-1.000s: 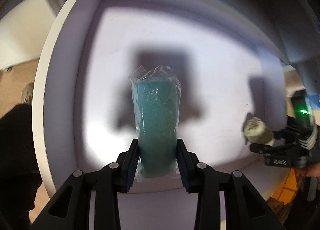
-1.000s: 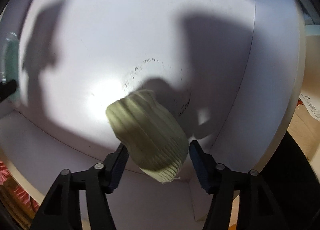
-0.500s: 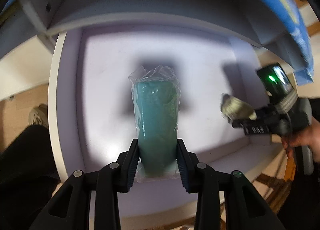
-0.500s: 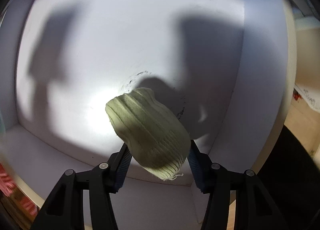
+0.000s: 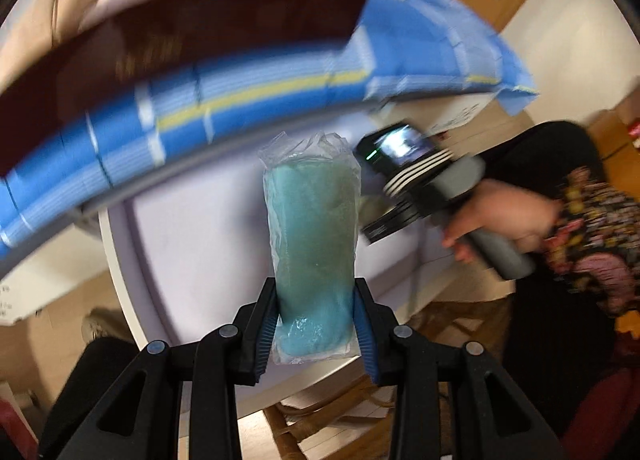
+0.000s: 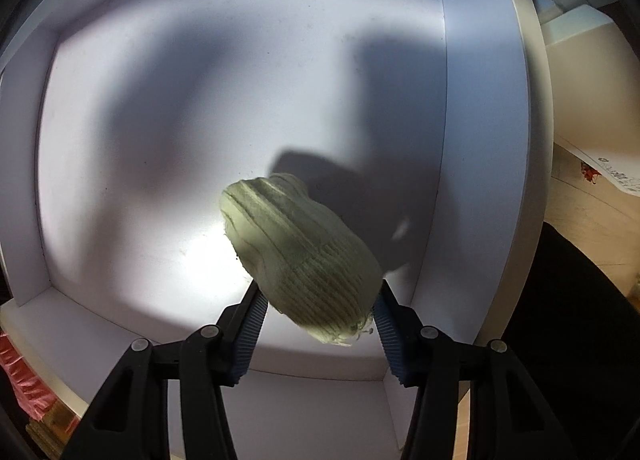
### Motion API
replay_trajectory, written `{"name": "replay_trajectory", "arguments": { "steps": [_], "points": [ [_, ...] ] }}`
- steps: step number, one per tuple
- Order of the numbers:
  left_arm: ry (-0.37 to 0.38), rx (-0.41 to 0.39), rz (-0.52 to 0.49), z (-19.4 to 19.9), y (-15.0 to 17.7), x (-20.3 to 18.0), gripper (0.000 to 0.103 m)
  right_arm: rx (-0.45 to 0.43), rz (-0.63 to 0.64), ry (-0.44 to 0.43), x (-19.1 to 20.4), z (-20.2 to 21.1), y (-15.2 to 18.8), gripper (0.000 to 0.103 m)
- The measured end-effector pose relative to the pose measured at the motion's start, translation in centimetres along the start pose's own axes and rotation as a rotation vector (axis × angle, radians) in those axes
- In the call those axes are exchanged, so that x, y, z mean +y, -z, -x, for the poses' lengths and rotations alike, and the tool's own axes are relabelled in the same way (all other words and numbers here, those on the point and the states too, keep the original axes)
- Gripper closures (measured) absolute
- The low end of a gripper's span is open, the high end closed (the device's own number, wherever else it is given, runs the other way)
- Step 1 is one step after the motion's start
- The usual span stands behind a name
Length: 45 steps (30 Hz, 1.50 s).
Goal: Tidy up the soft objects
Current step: 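Lift the teal package out of the drawer toward the tray with the left tool, then lower the teal package into the gold tray and open the left tool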
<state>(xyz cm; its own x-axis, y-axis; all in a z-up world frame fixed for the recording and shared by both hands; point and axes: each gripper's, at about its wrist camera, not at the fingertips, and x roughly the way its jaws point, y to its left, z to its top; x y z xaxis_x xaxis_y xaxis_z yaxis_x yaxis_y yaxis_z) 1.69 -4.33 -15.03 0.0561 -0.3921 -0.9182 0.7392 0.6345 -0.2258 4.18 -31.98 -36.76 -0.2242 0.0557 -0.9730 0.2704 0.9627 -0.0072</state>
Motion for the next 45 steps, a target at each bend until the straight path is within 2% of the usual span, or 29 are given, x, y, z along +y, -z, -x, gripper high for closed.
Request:
{"name": "replay_trajectory", "arguments": {
  "steps": [2, 7, 13, 16, 18, 19, 27, 33, 45],
  "points": [
    [0.015, -0.031, -0.019, 2.0, -1.5, -0.3, 0.068, 0.0, -0.002, -0.002, 0.6, -0.2, -1.4, 0.049],
    [0.067, -0.136, -0.011, 6.9, -5.4, -0.9, 0.067, 0.002, -0.003, -0.006, 0.0, 0.4, -1.6, 0.049],
    [0.103, -0.251, 0.133, 10.6, -9.6, 1.4, 0.067, 0.0, -0.007, -0.014, -0.4, -0.2, -1.9, 0.049],
    [0.14, -0.285, 0.234, 10.7, -11.9, 2.9, 0.067, 0.0, -0.014, -0.02, -0.7, -0.3, -2.1, 0.049],
    [0.137, -0.298, 0.266, 10.3, -13.4, 3.0, 0.067, 0.001, -0.019, -0.024, -0.8, -0.4, -2.1, 0.049],
    [0.128, -0.301, 0.275, 10.1, -14.0, 3.2, 0.067, -0.002, -0.02, -0.026, -0.8, 0.5, -2.4, 0.049],
    [0.091, -0.28, 0.389, 7.8, -17.1, 5.5, 0.067, -0.009, -0.029, -0.043, -1.3, 0.5, -2.5, 0.049],
    [0.097, -0.269, 0.488, 6.3, -17.5, 7.5, 0.067, -0.01, -0.031, -0.056, -1.2, 1.1, -2.7, 0.049],
    [0.029, -0.215, 0.515, 4.5, -18.1, 9.0, 0.067, -0.005, -0.034, -0.063, -1.6, 0.9, -2.4, 0.049]
  ]
}}
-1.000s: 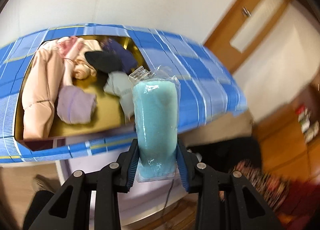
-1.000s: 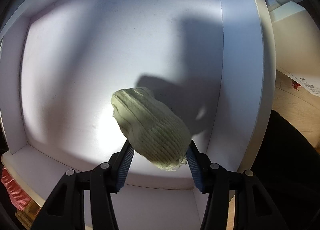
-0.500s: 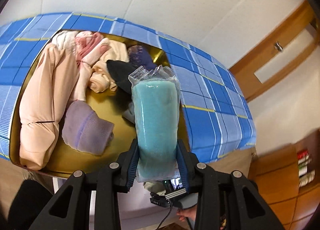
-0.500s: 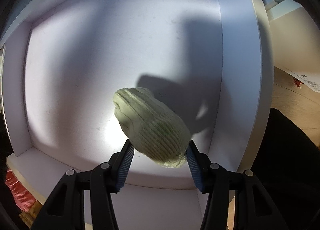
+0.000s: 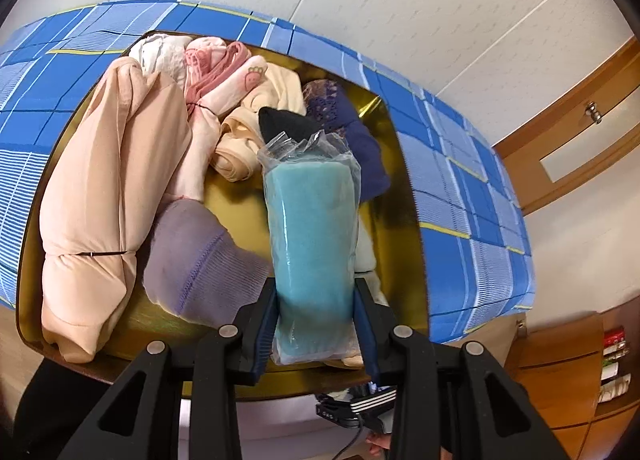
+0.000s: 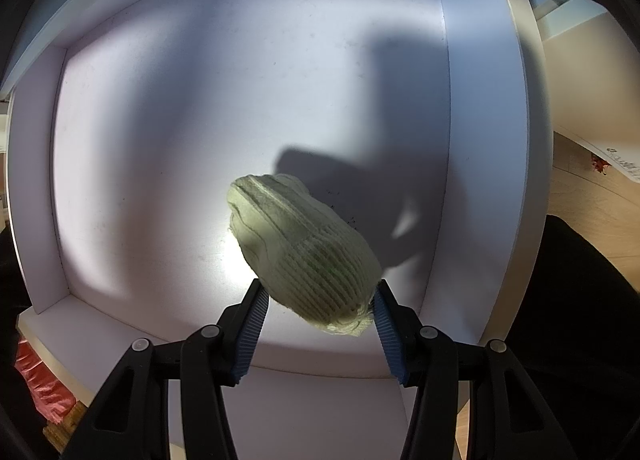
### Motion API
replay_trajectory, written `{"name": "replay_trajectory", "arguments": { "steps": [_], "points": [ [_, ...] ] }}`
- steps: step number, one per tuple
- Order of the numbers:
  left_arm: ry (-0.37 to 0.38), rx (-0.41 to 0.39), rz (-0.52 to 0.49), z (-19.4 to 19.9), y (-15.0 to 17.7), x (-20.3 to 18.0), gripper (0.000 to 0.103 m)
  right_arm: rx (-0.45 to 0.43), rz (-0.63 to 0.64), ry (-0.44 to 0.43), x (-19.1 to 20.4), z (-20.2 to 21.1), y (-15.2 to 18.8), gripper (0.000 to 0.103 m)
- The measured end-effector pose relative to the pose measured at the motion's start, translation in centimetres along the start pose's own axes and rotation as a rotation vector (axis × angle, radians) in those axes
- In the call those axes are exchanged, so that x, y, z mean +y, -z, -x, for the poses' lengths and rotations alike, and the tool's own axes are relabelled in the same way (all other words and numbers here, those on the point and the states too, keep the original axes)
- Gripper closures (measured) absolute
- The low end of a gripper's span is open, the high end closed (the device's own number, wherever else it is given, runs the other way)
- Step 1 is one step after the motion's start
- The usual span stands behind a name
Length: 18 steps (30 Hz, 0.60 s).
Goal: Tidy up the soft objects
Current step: 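Lower the teal package into the gold tray and open the left tool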
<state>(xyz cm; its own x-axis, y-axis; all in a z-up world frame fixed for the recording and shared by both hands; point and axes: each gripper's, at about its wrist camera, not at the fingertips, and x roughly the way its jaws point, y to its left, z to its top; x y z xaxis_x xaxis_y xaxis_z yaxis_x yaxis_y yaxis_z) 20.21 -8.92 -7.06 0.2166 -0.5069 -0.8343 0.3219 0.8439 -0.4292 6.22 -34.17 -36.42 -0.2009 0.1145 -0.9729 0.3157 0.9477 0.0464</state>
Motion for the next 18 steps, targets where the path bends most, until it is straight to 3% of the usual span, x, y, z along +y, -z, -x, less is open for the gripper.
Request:
{"name": "replay_trajectory", "arguments": {
  "steps": [10, 18],
  "points": [
    [-0.06, 0.043, -0.016, -2.2, -0.2, 0.3, 0.067, 0.002, 0.001, 0.001, 0.2, 0.0, -0.3, 0.049],
    [-0.117, 0.035, -0.053, -1.4, 0.0, -0.7, 0.065, 0.012, 0.004, -0.003, 0.3, 0.1, -0.6, 0.049]
  ]
}}
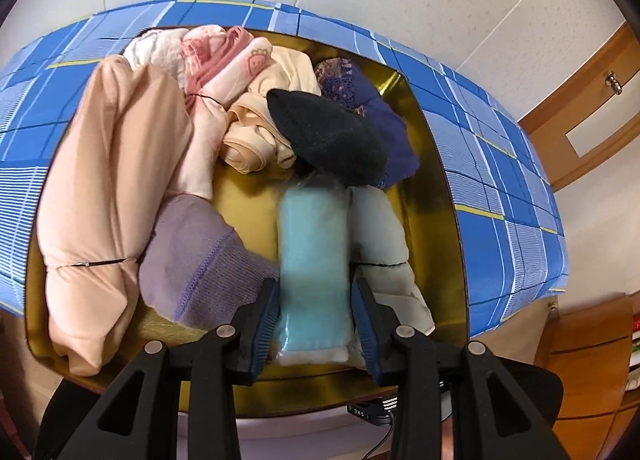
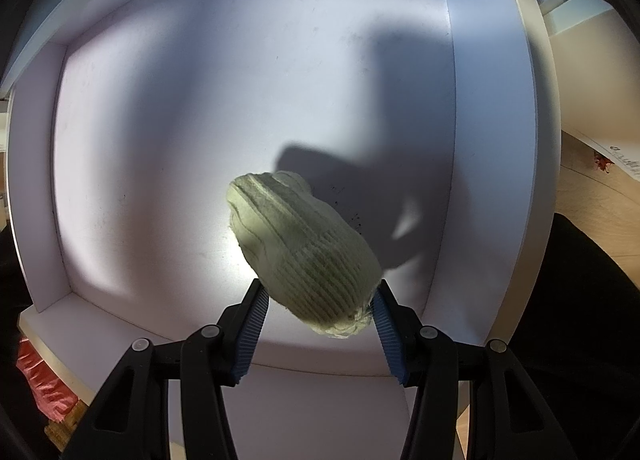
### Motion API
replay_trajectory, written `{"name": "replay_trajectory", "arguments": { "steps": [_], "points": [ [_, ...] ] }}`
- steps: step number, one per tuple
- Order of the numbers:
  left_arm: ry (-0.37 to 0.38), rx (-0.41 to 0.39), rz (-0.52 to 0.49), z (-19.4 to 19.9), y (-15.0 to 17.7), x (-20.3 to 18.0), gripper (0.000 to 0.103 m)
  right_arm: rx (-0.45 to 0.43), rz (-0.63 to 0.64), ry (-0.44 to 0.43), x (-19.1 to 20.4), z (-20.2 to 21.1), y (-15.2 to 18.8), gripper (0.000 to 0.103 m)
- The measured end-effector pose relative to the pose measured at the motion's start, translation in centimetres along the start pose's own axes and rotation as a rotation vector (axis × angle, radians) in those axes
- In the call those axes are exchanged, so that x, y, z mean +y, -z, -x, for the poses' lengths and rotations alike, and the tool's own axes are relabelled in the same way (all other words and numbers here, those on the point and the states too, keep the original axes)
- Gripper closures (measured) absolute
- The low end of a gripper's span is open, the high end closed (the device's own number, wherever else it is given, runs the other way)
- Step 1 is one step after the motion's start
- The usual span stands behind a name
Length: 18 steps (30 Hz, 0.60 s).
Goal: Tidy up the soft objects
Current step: 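Lower the teal package into the gold tray and open the left tool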
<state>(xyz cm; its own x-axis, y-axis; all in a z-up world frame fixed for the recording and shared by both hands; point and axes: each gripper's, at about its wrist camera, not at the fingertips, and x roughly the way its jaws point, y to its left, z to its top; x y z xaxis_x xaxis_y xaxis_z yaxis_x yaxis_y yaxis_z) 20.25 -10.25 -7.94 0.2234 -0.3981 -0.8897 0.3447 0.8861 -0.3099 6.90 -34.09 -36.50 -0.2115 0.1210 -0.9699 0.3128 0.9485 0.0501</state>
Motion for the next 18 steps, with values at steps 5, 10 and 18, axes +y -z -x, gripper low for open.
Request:
{"name": "replay_trajectory", "arguments": {
  "steps": [5, 10, 18],
  "points": [
    [0.0, -0.038, 0.019, 0.8, 0.1, 0.2, 0.063, -0.001, -0.002, -0.002, -0.1, 0.0, -0.1, 0.05],
    [-0.01, -0.059, -0.023, 1.0, 0.3, 0.0, 0.063, -0.002, -0.002, -0.002, 0.0, 0.0, -0.1, 0.05],
    [0.016, -0.113, -0.03, 1.7, 1.6, 0.2, 0.063, -0.006, -0.002, -0.003, 0.0, 0.4, 0.1, 0.05]
  ]
}}
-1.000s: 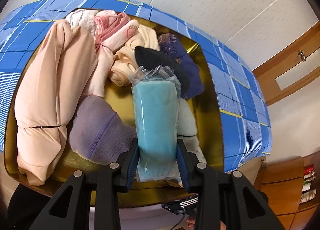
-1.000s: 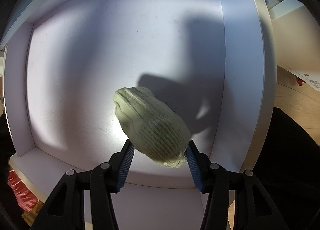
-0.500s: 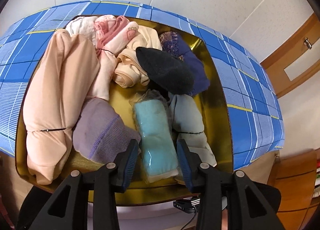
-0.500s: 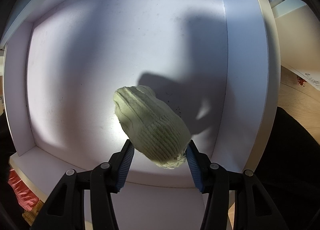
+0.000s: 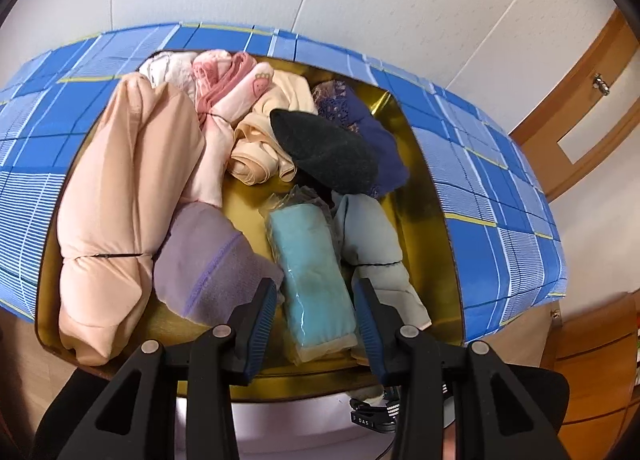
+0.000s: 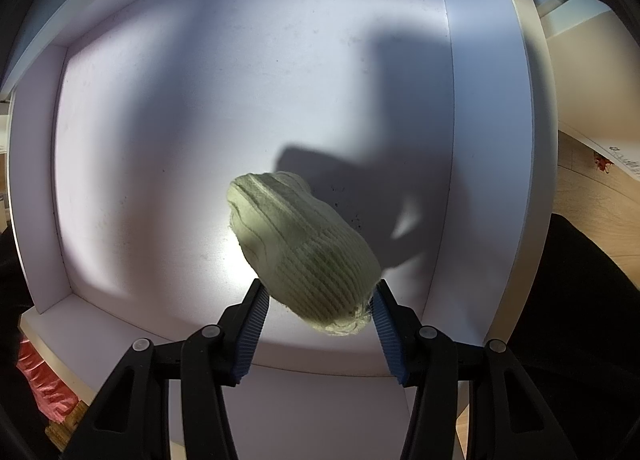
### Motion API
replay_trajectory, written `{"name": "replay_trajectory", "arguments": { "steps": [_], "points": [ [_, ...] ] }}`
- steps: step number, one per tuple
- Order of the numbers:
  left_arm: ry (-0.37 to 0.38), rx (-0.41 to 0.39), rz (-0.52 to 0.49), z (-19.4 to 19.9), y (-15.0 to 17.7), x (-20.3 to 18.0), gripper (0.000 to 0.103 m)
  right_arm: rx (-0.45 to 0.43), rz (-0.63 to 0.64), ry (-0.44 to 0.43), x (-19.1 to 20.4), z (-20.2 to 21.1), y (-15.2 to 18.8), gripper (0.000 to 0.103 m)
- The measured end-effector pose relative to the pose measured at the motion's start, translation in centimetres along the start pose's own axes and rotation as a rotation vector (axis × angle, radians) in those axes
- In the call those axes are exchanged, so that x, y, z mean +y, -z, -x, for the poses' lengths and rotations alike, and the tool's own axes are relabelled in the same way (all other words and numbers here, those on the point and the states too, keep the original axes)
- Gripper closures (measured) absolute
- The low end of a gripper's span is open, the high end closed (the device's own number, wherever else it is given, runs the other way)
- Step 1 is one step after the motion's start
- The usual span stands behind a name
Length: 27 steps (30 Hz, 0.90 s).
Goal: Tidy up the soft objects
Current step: 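Lower the teal package into the gold tray and open the left tool, then lift the pale green beanie out of the drawer with the right tool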
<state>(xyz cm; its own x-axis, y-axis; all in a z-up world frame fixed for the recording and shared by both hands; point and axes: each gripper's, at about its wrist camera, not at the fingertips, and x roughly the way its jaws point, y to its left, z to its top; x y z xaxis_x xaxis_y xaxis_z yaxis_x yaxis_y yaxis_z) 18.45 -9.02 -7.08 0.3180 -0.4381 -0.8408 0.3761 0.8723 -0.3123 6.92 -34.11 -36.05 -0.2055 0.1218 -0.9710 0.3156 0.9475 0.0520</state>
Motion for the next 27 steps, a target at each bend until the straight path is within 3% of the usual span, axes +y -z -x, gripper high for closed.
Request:
{"name": "replay_trajectory", "arguments": {
  "steps": [8, 15, 20, 27],
  "points": [
    [0.001, -0.142, -0.139, 3.8, 3.9, -0.6, 0.063, 0.0, 0.003, 0.004, -0.1, -0.1, 0.1, 0.05],
    [0.013, -0.21, -0.177, 5.4, 7.8, 0.5, 0.063, -0.002, 0.0, 0.012, 0.2, 0.1, 0.6, 0.05],
    [-0.011, -0.147, -0.204, 3.6, 11.1, 1.6, 0.063, -0.006, 0.001, 0.013, 0.3, 0.5, 0.7, 0.051],
    [-0.039, -0.034, -0.134, -0.9, 14.3, 4.4, 0.063, -0.03, 0.032, 0.026, 0.1, 1.5, 1.1, 0.057]
  ]
}}
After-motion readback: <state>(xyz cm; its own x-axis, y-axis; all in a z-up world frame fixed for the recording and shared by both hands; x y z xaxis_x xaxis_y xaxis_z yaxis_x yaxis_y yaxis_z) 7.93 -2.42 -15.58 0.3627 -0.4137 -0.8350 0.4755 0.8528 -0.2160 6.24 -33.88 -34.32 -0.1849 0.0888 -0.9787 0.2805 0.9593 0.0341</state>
